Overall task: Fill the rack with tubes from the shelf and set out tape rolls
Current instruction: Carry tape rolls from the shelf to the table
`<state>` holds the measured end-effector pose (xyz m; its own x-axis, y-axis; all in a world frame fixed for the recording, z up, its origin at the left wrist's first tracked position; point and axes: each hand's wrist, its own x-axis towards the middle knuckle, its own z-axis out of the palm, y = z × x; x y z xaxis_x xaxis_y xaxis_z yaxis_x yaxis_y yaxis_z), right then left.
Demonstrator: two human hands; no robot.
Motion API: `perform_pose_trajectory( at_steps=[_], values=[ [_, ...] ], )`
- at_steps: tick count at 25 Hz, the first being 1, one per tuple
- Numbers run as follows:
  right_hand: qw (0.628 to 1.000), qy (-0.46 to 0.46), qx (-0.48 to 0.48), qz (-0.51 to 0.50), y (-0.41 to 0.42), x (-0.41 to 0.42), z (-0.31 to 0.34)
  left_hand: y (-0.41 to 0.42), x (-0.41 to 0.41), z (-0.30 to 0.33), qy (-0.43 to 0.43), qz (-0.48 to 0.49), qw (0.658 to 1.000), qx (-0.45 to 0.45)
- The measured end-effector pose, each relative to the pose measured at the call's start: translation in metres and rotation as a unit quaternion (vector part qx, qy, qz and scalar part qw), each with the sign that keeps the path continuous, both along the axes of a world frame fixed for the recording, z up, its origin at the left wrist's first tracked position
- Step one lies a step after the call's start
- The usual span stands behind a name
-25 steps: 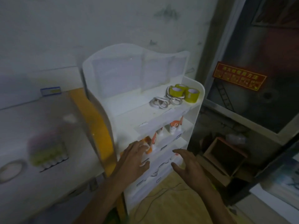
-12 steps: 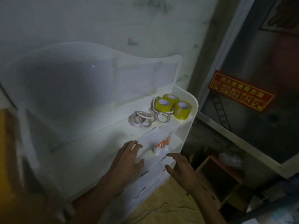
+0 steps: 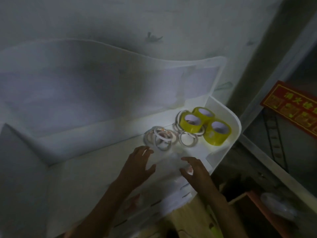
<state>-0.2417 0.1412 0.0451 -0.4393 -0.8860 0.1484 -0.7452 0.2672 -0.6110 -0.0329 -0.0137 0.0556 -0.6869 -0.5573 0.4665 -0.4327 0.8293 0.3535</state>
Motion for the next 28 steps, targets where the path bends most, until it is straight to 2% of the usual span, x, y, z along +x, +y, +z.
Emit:
perform_pose_trajectory(
  at_steps=[7, 12, 14, 17, 22, 28],
  values=[
    [0.993, 0.025, -0.027, 0.111, -0.062, -0.078, -0.019, -0.019, -0.075, -0.003, -0.009, 0.074, 0.997, 0.015],
    [0.983, 0.048, -0.004, 0.175, -0.095, -0.118, -0.05, -0.029, -0.116, -0.013, -0.035, 0.105, 0.993, 0.033],
    [0.979, 0.05, -0.019, 0.196, -0.102, -0.123, -0.054, -0.029, -0.121, -0.015, -0.037, 0.12, 0.992, 0.03],
    [0.979, -0.011, -0.029, 0.201, -0.11, -0.122, -0.046, -0.029, -0.122, -0.011, -0.023, 0.137, 0.99, 0.006],
    [0.974, -0.048, -0.047, 0.216, -0.115, -0.115, -0.038, -0.03, -0.118, -0.012, -0.021, 0.126, 0.992, -0.013],
    [0.973, -0.023, -0.078, 0.214, -0.114, -0.105, -0.034, -0.012, -0.095, -0.001, 0.055, 0.164, 0.985, 0.023]
  ],
)
